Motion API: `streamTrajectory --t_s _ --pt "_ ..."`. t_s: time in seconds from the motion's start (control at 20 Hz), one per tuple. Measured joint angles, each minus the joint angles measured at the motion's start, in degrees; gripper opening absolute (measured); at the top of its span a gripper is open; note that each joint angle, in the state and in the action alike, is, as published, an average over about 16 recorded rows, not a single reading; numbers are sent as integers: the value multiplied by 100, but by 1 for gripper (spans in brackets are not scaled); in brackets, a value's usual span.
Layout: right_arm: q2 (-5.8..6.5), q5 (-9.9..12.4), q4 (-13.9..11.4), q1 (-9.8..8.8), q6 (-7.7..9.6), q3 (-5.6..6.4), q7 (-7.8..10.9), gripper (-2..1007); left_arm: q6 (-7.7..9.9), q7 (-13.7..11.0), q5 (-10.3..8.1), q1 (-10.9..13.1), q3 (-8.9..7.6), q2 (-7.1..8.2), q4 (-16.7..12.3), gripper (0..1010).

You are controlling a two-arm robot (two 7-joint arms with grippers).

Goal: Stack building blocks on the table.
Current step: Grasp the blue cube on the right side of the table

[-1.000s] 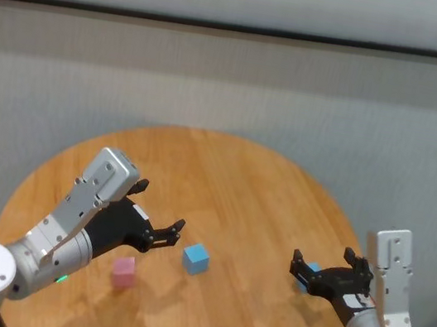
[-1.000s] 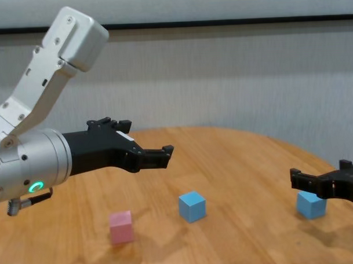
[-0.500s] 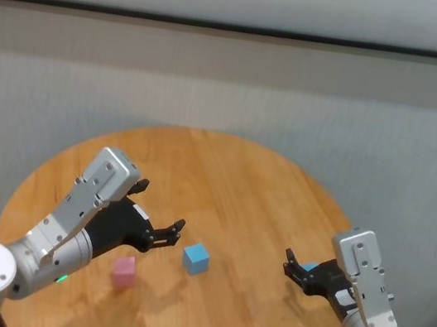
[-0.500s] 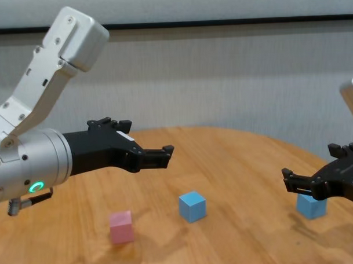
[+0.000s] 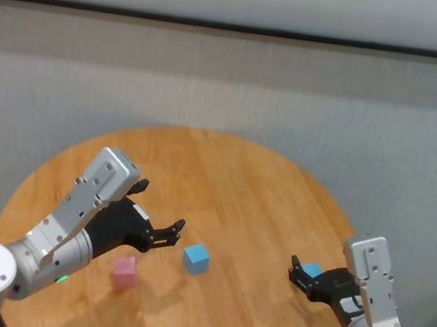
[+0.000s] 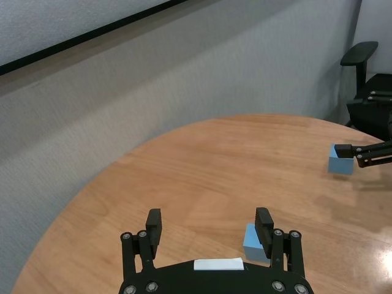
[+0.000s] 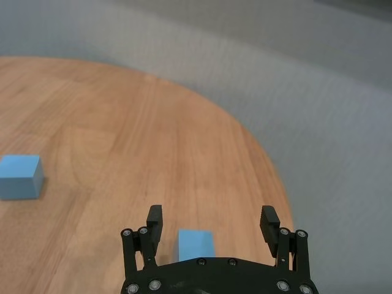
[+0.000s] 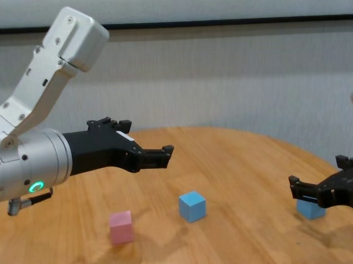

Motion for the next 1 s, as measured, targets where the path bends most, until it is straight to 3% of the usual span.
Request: streamTrajectory --t_s 0.45,1.0 --pt "-246 182 234 -39 -16 226 83 1005 0 0 0 0 0 0 1 1002" --pt "-380 116 498 23 26 341 221 1005 0 0 0 0 0 0 1 1002"
